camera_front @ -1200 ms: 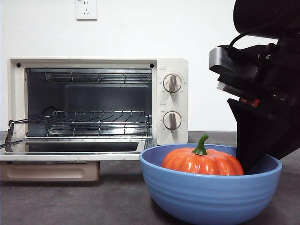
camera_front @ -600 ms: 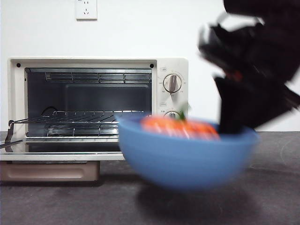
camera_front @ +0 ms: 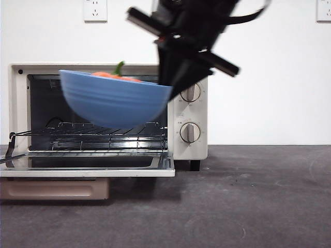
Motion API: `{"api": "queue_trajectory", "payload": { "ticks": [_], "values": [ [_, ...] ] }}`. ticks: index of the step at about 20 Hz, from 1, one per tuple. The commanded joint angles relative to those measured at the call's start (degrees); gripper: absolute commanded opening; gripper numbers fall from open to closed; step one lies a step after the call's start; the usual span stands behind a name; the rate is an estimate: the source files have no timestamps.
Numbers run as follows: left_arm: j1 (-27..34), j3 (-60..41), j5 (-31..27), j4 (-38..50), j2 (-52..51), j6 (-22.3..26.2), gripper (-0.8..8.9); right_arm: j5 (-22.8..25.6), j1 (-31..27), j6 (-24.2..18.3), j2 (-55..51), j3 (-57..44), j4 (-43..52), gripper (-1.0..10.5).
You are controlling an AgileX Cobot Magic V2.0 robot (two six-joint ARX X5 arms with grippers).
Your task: Place pumpkin in the steamer
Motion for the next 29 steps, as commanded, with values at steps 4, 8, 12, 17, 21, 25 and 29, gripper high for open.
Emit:
{"api": "queue_trajectory", "payload": {
  "ticks": [4, 8, 12, 17, 21, 25, 29],
  "values": [
    [-0.17, 0.44, 0.07, 0.22, 0.31, 0.96, 0.15, 4.70, 1.88, 7.89, 10.49, 15.02, -2.10, 0.1],
    [-0.37, 0.44, 0.07, 0.07, 0.26, 0.94, 0.15, 6.84, 1.95, 15.17, 15.32, 19.23, -3.19, 0.1],
    [-1.27, 0.44, 0.07, 0.00, 0.26, 0.94, 0.15, 10.88, 2.49, 21.57, 16.81, 19.41, -2.58, 0.1],
    [-2.60, 0.44, 0.07, -0.17, 0.26, 0.96, 0.15, 14.29, 2.62, 27.19, 16.81, 19.41, -1.44, 0.1],
    [-3.34, 0.44, 0.07, -1.03, 0.26, 0.96, 0.15, 18.03, 2.62, 30.86, 16.81, 19.41, 0.17, 0.1],
    [-3.39, 0.44, 0.07, -1.05, 0.26, 0.96, 0.15, 20.68, 2.47, 34.27, 17.05, 19.41, 1.11, 0.1],
    [-3.39, 0.44, 0.07, -1.05, 0.26, 0.96, 0.15, 20.74, 2.08, 36.74, 17.81, 19.41, 1.16, 0.1]
  ]
}}
